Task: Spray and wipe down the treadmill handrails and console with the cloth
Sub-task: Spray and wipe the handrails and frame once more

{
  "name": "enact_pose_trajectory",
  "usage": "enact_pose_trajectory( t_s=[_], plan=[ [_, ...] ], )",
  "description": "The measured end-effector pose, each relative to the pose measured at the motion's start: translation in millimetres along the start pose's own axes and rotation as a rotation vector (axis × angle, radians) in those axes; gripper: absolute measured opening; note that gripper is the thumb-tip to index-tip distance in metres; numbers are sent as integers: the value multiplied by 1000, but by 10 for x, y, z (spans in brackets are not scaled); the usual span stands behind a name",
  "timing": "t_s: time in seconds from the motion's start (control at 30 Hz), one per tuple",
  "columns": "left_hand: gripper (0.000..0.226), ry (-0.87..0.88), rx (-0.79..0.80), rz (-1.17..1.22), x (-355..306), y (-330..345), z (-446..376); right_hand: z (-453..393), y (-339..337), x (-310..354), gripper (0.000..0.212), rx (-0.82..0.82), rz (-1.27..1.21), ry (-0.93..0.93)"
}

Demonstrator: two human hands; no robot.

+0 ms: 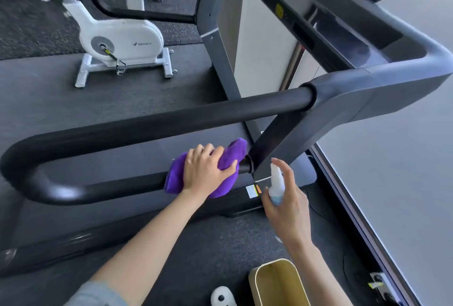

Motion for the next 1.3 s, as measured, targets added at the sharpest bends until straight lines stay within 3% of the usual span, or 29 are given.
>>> enact_pose_trajectory(
  t_s=[0.13, 0.23, 0.33, 0.5, 0.57, 0.63, 0.73, 0.93, 1.07, 1.17, 1.3],
  plan=[
    [52, -98, -129, -64, 811, -334, 160, 23, -18, 73, 67, -27, -43, -18],
    [47, -209, -244, -97, 999, -437, 272, 94, -73, 50, 65, -49, -23, -17],
    [42, -304, -239, -74, 677, -318, 206, 163, -124, -34, 67, -61, -11, 28],
    [42, -187, -73, -3, -352, 44, -37, 159, -132, -63, 65, -60, -13, 53],
    [43, -154, -31, 24, -462, 99, -73, 135, -139, -43, 62, -63, -18, 42],
    [43, -10, -63, 11, -416, 77, -1, 106, -147, -4, 60, -61, -26, 23],
    [44, 112, -144, -37, -28, -78, 155, 53, -80, 46, 62, -29, -38, 14],
    [46, -21, -292, -139, 1031, -553, 400, 40, 64, 211, 67, 6, -60, -48],
    [45, -334, -371, -173, 1487, -768, 544, 85, 106, 289, 68, 10, -56, -80],
    [37, -494, -349, -124, 1167, -682, 492, 126, 75, 310, 69, 2, -61, -77],
    [37, -293, -137, -39, 170, -243, 223, 148, -9, 296, 65, -7, -63, -58]
  ],
)
Point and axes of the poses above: each hand's wrist, its own z-axis away from the middle knuckle, its own y-axis out of the palm, x = y × z, the point moved 10 cm from there along -z, towards the middle knuckle, and after that the axes turned 9 degrees about -y, right-handed, at the moved point
